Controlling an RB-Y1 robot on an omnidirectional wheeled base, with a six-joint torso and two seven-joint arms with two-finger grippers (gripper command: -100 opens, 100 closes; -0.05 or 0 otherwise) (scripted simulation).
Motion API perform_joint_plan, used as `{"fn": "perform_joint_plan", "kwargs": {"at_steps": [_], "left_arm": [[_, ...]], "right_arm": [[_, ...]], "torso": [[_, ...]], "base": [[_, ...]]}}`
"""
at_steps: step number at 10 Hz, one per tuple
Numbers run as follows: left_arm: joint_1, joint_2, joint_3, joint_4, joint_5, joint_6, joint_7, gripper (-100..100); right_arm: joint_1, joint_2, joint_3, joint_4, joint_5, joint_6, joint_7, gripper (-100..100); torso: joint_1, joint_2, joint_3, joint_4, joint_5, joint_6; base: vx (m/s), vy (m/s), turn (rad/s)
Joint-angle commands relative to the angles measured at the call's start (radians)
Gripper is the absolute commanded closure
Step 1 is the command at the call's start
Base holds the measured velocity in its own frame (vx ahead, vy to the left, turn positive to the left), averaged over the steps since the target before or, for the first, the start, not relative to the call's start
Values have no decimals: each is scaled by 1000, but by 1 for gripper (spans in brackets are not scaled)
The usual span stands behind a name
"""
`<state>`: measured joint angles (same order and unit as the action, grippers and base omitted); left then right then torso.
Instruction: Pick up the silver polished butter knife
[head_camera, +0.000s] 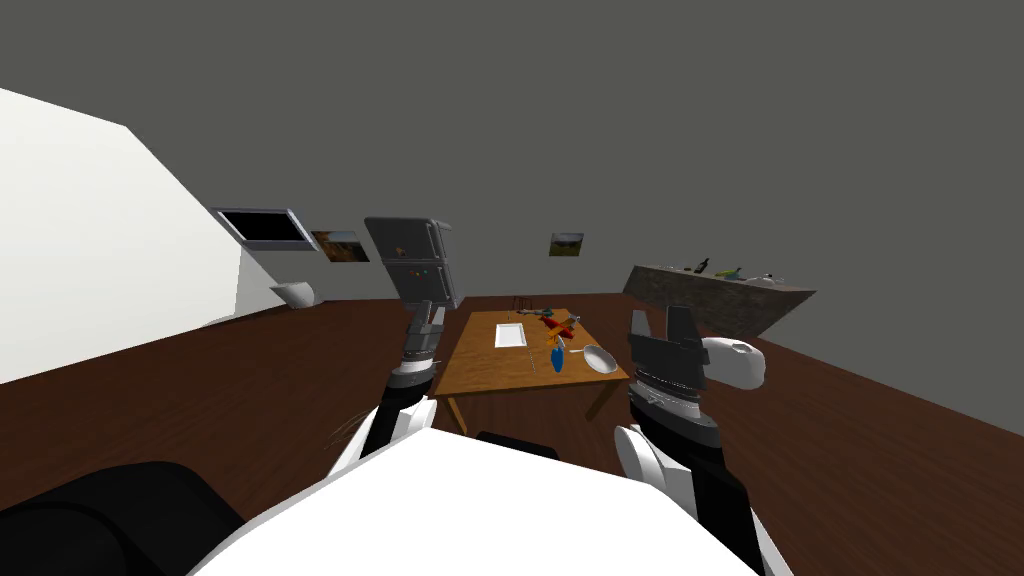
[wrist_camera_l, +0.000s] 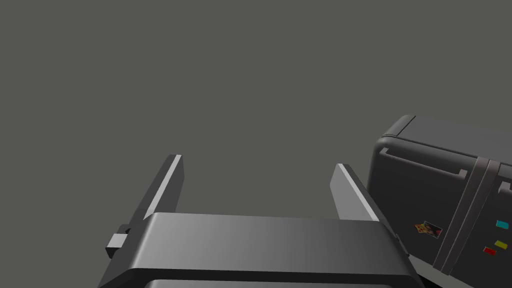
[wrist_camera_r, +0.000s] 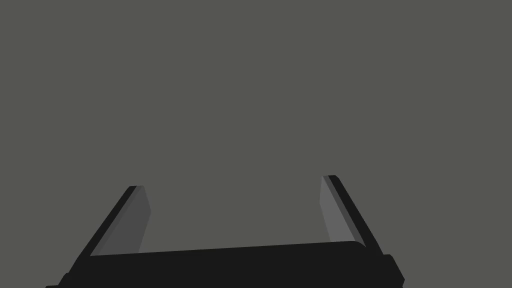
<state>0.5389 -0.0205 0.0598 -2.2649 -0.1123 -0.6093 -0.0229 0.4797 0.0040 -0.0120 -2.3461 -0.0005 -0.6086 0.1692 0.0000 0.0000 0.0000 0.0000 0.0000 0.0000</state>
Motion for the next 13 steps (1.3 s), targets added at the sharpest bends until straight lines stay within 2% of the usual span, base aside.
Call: {"fn": "perform_joint_plan", "kwargs": {"at_steps": [1,4,7,11,12,13], "left_arm": [[0,0,0,0,0,0,0,0],[0,0,0,0,0,0,0,0],[0,0,0,0,0,0,0,0],[0,0,0,0,0,0,0,0],[0,0,0,0,0,0,0,0],[0,0,0,0,0,0,0,0]], "right_arm": [[-4,-32,0,13,3,7,2,-100],[-21,-97,0,64,17,34,9,-100],[-47,-144,-1,143,39,77,22,-100],[-94,-182,-2,271,78,154,45,-100],[-94,-182,-2,279,78,154,45,-100],[-106,-188,-2,318,90,175,51,-100]], "torso": [[0,0,0,0,0,0],[0,0,0,0,0,0],[0,0,0,0,0,0],[0,0,0,0,0,0],[0,0,0,0,0,0],[0,0,0,0,0,0]], "base": [[-1,1,44],[-2,-1,104],[-3,-1,135],[-5,-2,225],[-4,-3,54],[-4,3,165]]}}
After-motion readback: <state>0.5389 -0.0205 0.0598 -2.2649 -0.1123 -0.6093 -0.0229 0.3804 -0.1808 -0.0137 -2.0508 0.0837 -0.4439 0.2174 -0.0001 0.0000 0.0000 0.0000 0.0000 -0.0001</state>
